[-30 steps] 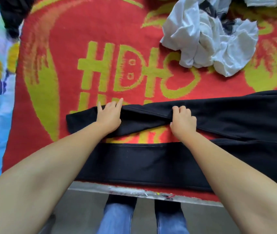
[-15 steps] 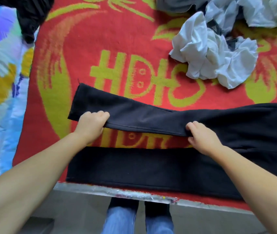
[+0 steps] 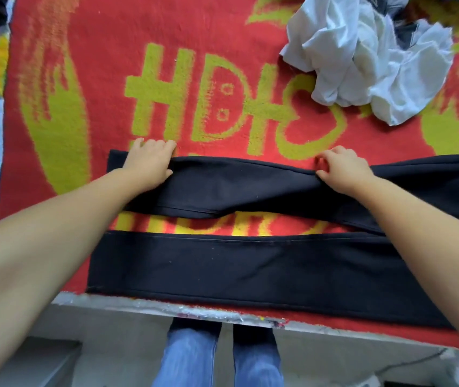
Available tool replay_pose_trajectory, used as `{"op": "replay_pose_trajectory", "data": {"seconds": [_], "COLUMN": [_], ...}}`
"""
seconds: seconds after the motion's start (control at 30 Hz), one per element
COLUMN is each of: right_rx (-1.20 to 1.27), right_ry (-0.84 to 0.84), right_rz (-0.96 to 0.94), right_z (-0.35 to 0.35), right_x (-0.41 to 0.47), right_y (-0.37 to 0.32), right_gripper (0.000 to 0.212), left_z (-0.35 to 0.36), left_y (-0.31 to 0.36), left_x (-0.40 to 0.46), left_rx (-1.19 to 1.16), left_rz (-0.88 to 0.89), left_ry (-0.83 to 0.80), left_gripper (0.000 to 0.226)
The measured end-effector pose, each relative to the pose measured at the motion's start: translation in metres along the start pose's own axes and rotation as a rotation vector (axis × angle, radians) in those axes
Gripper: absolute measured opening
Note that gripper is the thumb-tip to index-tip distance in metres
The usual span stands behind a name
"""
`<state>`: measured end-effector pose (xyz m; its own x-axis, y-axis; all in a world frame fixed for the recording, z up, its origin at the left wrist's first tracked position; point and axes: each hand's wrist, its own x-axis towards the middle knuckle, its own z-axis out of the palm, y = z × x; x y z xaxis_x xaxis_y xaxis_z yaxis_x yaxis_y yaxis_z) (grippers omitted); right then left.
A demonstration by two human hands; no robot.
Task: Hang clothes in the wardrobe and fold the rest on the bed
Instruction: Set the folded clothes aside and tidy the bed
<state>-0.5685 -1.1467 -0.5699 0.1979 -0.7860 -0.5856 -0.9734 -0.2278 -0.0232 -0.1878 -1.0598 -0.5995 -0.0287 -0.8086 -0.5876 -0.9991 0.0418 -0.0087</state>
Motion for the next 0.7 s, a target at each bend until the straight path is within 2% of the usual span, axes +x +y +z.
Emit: {"op": "replay_pose_trajectory", "data": {"seconds": [0.07, 0.17, 0.27, 0.33, 0.37, 0.47, 0.5, 0.53, 0.57, 0.63, 0.7], "right_rx": [-0.138, -0.190, -0.066, 0.098, 0.175, 0.357, 0.402, 0.430, 0.418, 0.309, 0.232], "right_ry": [-0.175, -0.347, -0.382, -0.424, -0.520, -0.984, -1.043, -1.002, -0.862, -0.478, -0.190], "right_rz": [0.025, -0.061, -0.188, -0.230, -0.222, -0.080, -0.042, -0.033, -0.066, -0.144, -0.135], "right_z": [-0.003, -0.008, -0.025, -0.044, -0.053, -0.062, -0.061, -0.058, -0.054, -0.041, -0.024], "right_x": [0.006, 0.010, 0.016, 0.019, 0.018, 0.008, 0.004, 0.002, 0.003, 0.012, 0.022], "right_y": [0.006, 0.004, 0.006, 0.011, 0.014, 0.020, 0.020, 0.019, 0.018, 0.011, 0.000], "right_gripper": [0.041, 0.024, 0.006, 0.013, 0.017, 0.017, 0.014, 0.013, 0.013, 0.012, 0.019], "left_z": [-0.008, -0.026, -0.052, -0.069, -0.077, -0.087, -0.086, -0.083, -0.076, -0.059, -0.041], "left_y": [0.001, -0.010, -0.031, -0.044, -0.050, -0.059, -0.058, -0.056, -0.054, -0.049, -0.045], "left_x": [0.001, -0.010, -0.032, -0.045, -0.049, -0.046, -0.044, -0.040, -0.034, -0.018, -0.003], "left_rx": [-0.084, -0.262, -0.532, -0.753, -0.805, -0.771, -0.749, -0.720, -0.676, -0.454, -0.200], "left_rz": [0.044, 0.091, 0.064, 0.002, 0.005, 0.053, 0.031, -0.024, -0.087, -0.135, -0.174], "left_ry": [-0.090, -0.221, -0.531, -0.771, -0.876, -1.129, -1.161, -1.138, -1.061, -0.781, -0.445], "left_gripper": [0.024, 0.015, 0.014, 0.010, 0.013, 0.017, 0.015, 0.014, 0.015, 0.020, 0.026]}}
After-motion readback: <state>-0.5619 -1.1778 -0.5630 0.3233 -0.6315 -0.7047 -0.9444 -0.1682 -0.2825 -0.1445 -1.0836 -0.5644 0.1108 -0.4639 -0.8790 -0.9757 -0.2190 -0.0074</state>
